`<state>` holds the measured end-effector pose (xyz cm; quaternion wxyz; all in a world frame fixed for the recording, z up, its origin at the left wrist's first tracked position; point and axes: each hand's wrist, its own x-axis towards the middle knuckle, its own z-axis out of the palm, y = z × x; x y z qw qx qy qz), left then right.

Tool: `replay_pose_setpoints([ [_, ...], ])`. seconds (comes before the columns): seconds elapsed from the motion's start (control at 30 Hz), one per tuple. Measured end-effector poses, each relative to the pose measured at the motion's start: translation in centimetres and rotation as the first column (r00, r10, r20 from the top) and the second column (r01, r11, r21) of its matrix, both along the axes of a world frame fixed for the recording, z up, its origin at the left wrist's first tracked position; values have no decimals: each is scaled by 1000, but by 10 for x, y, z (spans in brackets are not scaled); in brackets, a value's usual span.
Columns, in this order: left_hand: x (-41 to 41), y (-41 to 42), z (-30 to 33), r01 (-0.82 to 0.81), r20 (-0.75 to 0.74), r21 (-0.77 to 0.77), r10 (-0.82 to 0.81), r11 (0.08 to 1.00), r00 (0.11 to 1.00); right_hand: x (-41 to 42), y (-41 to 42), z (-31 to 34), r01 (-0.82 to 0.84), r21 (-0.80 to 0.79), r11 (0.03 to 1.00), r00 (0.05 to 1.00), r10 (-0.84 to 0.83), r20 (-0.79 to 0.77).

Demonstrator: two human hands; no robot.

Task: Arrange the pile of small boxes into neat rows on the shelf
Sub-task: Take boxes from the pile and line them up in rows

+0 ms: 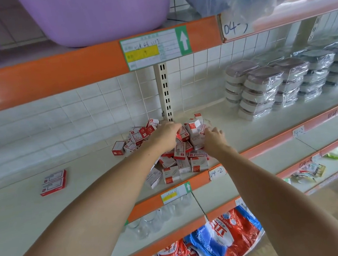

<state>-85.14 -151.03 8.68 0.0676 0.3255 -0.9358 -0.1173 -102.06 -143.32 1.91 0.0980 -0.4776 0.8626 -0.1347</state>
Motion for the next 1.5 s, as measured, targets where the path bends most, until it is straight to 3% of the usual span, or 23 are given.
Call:
replay_pose_setpoints([
  [0.13,3,0,-2,-8,2,-27,8,1000,1000,3,9,2,147,42,988,989,-145,-37],
  [0.37,7,-3,-14,-34,-37,-54,32,998,999,3,18,5,88,113,990,972,-61,-227],
  [0.57,10,0,-13,-62,-67,-2,62,998,996,4,24,26,113,-81,990,989,-120,-87],
  [0.67,11,3,-9,-84,-80,29,86,996,993,5,20,30,73,-184,980,997,-66,42],
  [0.87,16,5,-3,-105,-81,72,111,992,990,18,11,32,-2,-264,965,990,39,136],
  [1.17,58,2,11,-137,-178,61,146,989,973,68,-13,50,-160,-371,915,966,223,133],
  [1.37,118,-13,13,-269,-270,22,265,963,926,129,-42,57,-320,-428,845,907,404,120],
  [1.5,166,-23,11,-417,-252,61,418,907,873,173,-58,59,-425,-430,796,852,512,105],
])
